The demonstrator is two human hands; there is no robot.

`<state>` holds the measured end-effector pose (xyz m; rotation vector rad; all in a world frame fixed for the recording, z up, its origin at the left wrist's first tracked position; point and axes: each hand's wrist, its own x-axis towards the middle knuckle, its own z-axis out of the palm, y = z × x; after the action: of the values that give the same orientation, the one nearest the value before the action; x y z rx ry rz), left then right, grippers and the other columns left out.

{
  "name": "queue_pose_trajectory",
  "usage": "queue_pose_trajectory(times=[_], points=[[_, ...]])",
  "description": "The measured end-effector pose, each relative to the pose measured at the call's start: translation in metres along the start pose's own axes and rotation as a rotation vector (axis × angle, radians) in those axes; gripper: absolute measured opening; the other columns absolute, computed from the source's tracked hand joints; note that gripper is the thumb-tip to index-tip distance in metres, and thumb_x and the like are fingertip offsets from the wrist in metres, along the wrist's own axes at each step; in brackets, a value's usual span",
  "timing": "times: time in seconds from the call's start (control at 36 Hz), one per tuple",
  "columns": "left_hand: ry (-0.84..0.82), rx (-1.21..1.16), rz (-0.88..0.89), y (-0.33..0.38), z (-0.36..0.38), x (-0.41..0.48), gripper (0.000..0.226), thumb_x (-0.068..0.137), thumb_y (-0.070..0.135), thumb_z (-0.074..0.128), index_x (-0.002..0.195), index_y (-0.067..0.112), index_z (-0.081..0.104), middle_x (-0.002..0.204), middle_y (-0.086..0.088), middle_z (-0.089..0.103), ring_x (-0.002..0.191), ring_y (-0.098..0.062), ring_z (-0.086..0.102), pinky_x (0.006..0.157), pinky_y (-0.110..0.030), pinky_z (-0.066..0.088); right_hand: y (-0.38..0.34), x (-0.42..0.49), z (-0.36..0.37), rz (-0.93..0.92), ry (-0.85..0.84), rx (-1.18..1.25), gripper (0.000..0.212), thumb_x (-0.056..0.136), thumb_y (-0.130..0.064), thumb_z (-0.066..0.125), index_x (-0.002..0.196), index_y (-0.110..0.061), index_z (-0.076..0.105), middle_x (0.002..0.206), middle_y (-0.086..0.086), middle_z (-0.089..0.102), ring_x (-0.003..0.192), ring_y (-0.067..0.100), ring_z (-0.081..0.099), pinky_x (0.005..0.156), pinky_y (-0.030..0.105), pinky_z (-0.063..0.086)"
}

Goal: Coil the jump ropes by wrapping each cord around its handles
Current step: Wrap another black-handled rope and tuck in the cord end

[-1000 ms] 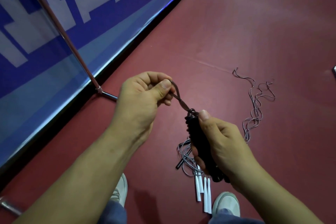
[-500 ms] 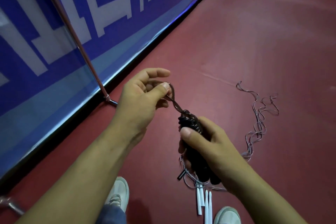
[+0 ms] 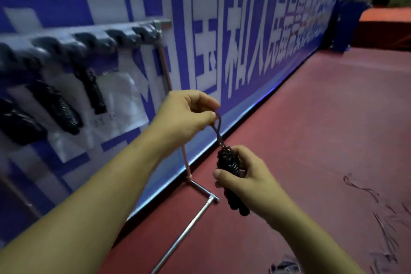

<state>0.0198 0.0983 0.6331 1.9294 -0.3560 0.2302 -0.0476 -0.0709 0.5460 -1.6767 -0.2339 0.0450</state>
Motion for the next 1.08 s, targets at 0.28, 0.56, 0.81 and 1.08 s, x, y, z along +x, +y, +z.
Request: queue_pose_trajectory(times=[0.28, 0.56, 0.81, 1.08], points=[[0.185, 0.383, 0.107, 0.084, -0.139, 0.024, 0.013, 0.090, -0.001, 0.071, 0.096, 0.008, 0.077, 0.077, -0.004, 0.076, 0.062, -0.007, 0.071, 0.057, -0.019, 0.056, -0.114, 0.073, 0.088, -0.222, -0.138, 0.065, 0.023, 0.092, -0.019, 0.071, 0.104, -0.036, 0.061, 0.088, 0.007, 0.068, 0.083, 0.043, 0.071, 0.071, 0.061, 0.058], [0.300, 0.512, -0.035, 0.078, -0.234, 0.062, 0.009, 0.086, 0.009, 0.077, 0.090, 0.017, 0.080, 0.075, 0.001, 0.077, 0.063, -0.004, 0.070, 0.057, -0.020, 0.052, -0.156, 0.148, 0.142, -0.237, -0.281, 0.036, 0.019, 0.094, -0.022, 0.071, 0.110, -0.027, 0.063, 0.100, 0.009, 0.070, 0.092, 0.031, 0.073, 0.079, 0.052, 0.062], [0.256, 0.625, -0.092, 0.041, -0.251, 0.136, 0.008, 0.083, 0.011, 0.080, 0.081, 0.018, 0.077, 0.074, -0.002, 0.075, 0.074, -0.016, 0.073, 0.063, -0.027, 0.057, -0.138, 0.219, 0.158, -0.140, -0.242, 0.104, 0.015, 0.095, -0.019, 0.069, 0.109, -0.018, 0.063, 0.105, 0.020, 0.070, 0.091, 0.035, 0.074, 0.074, 0.051, 0.064], [0.201, 0.626, -0.154, 0.002, -0.258, 0.170, 0.005, 0.087, 0.009, 0.077, 0.085, 0.013, 0.080, 0.071, -0.005, 0.076, 0.070, -0.019, 0.076, 0.063, -0.025, 0.060, -0.105, 0.257, 0.172, -0.084, -0.216, 0.131, 0.015, 0.095, -0.017, 0.069, 0.109, -0.020, 0.065, 0.108, 0.023, 0.069, 0.096, 0.038, 0.071, 0.076, 0.050, 0.063]])
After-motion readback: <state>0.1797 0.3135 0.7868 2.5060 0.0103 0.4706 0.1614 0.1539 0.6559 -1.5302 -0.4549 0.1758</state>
